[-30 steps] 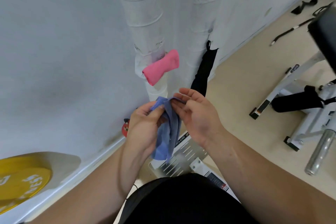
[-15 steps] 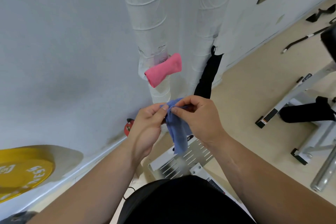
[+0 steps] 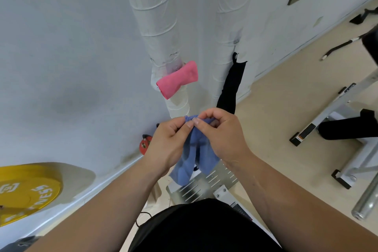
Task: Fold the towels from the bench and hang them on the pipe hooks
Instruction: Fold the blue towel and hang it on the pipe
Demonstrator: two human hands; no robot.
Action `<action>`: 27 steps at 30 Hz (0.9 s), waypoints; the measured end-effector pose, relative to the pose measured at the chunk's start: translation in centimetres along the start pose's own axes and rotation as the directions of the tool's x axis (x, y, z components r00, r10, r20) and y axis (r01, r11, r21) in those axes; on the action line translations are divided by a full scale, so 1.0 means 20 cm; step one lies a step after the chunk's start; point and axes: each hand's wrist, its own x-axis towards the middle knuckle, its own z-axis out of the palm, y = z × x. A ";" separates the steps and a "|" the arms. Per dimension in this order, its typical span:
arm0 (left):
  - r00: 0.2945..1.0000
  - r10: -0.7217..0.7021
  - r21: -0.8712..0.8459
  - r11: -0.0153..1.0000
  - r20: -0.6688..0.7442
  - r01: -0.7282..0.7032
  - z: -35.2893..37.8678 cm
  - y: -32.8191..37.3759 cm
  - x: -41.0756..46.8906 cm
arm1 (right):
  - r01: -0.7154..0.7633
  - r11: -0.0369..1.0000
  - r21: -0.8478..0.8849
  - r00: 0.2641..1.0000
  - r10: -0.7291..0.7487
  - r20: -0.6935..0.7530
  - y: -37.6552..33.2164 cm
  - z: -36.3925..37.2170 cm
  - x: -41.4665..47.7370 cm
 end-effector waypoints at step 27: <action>0.893 0.090 0.294 0.954 -0.441 0.049 -0.56 0.03 0.26 | 0.219 0.638 -0.738 0.949 0.035 0.312 0.30 -0.34 0.31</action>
